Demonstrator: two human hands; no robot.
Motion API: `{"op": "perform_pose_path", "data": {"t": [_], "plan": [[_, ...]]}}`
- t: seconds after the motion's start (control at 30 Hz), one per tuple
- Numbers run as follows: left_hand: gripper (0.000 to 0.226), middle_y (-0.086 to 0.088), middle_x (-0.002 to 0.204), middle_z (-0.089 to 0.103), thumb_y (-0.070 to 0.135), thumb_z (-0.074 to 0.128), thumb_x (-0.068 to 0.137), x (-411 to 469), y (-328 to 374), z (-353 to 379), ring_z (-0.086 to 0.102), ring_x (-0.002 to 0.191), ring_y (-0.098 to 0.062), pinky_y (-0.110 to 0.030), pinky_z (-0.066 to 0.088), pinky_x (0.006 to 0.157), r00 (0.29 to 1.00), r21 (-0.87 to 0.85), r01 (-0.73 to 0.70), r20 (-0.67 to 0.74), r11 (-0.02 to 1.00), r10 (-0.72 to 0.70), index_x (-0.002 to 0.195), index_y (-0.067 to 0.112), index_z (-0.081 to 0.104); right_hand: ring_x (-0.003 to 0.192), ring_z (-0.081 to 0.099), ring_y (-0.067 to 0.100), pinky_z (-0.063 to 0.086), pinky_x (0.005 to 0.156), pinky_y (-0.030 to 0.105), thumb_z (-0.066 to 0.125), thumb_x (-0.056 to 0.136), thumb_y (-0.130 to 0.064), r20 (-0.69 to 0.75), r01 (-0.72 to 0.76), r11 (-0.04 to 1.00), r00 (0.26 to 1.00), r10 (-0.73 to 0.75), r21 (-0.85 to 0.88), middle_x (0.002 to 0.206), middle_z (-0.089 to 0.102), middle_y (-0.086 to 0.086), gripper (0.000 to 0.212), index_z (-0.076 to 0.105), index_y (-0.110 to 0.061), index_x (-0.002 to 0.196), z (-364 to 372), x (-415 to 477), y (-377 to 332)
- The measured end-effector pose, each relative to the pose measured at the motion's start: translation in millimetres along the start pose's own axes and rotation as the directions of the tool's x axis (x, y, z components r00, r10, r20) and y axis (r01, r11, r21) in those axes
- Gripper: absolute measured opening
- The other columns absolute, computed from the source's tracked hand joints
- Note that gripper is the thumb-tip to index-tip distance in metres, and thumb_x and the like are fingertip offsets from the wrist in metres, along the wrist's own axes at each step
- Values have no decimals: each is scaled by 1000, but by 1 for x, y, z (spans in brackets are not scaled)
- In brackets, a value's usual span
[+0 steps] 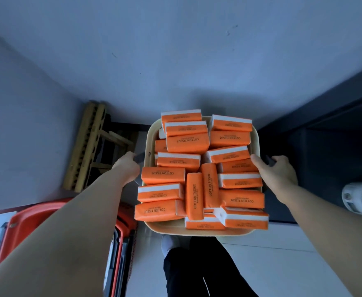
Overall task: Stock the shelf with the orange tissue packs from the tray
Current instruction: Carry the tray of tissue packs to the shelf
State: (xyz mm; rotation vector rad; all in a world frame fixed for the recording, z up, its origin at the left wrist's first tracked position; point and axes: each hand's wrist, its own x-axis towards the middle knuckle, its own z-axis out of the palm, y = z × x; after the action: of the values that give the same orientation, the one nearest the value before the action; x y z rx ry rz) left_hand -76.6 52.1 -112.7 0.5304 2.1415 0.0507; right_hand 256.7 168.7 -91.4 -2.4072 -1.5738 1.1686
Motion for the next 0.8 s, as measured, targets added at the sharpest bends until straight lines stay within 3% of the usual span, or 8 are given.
{"op": "perform_pose_path", "data": {"t": [0.13, 0.2, 0.3, 0.37, 0.43, 0.53, 0.6, 0.8], "plan": [[5, -5, 82, 54, 13, 59, 79, -10, 4, -10, 51, 83, -23, -36, 41, 75, 999, -177, 8, 49, 984, 1, 82, 12, 54, 91, 63, 17, 45, 68, 27, 65, 86, -45, 87, -66, 945, 995, 40, 322, 110, 63, 0, 56, 50, -16, 132, -6, -4, -2], [12, -9, 66, 47, 10, 57, 76, -17, 3, -15, 45, 70, -25, -41, 44, 74, 997, -286, -37, 48, 958, 53, 67, 9, 49, 78, 64, 15, 47, 64, 25, 65, 87, -41, 154, -119, 879, 987, 53, 461, 101, 68, 4, 47, 56, -18, 126, -11, -7, 0], [33, -11, 87, 64, 19, 69, 80, -33, 6, -18, 60, 78, -20, -40, 52, 83, 995, -424, -75, 24, 903, 94, 108, 16, 53, 74, 59, 12, 47, 68, 24, 65, 87, -39, 310, -110, 919, 951, -13, 378, 109, 65, 4, 45, 56, -21, 127, -19, -11, 1], [50, -5, 102, 63, 24, 71, 82, -46, 13, -16, 62, 84, -16, -30, 47, 73, 990, -422, -86, 68, 902, 126, 125, 28, 45, 98, 59, 17, 48, 82, 29, 67, 85, -39, 392, -33, 970, 918, -67, 242, 125, 58, 1, 55, 49, -27, 136, -20, -14, -1], [54, -2, 108, 61, 22, 70, 84, -56, 22, -10, 63, 86, -14, -25, 44, 64, 986, -431, -70, 109, 899, 129, 131, 30, 44, 117, 53, 20, 45, 94, 37, 70, 82, -41, 445, 60, 992, 890, -103, 109, 129, 52, -5, 67, 39, -32, 142, -20, -19, -8], [65, 0, 108, 58, 21, 70, 82, -70, 28, -5, 64, 92, -18, -34, 53, 71, 988, -416, -71, 97, 907, 121, 138, 33, 39, 113, 58, 20, 49, 95, 47, 72, 76, -49, 456, 170, 985, 875, -162, 23, 125, 58, -6, 77, 35, -37, 143, -21, -26, -14], [72, 2, 109, 57, 24, 71, 82, -77, 28, -5, 63, 95, -19, -40, 55, 80, 989, -420, -82, 79, 904, 127, 142, 36, 34, 110, 59, 19, 50, 93, 49, 73, 72, -54, 444, 195, 981, 877, -185, 24, 126, 59, -5, 82, 34, -39, 143, -26, -30, -14], [77, 3, 110, 53, 30, 70, 84, -118, 31, -16, 60, 94, -17, -33, 48, 73, 991, -379, -110, 34, 919, 132, 147, 37, 25, 120, 53, 20, 47, 97, 45, 71, 77, -51, 419, 162, 982, 888, -190, 102, 135, 53, -3, 82, 30, -35, 146, -52, -57, -7]]}}
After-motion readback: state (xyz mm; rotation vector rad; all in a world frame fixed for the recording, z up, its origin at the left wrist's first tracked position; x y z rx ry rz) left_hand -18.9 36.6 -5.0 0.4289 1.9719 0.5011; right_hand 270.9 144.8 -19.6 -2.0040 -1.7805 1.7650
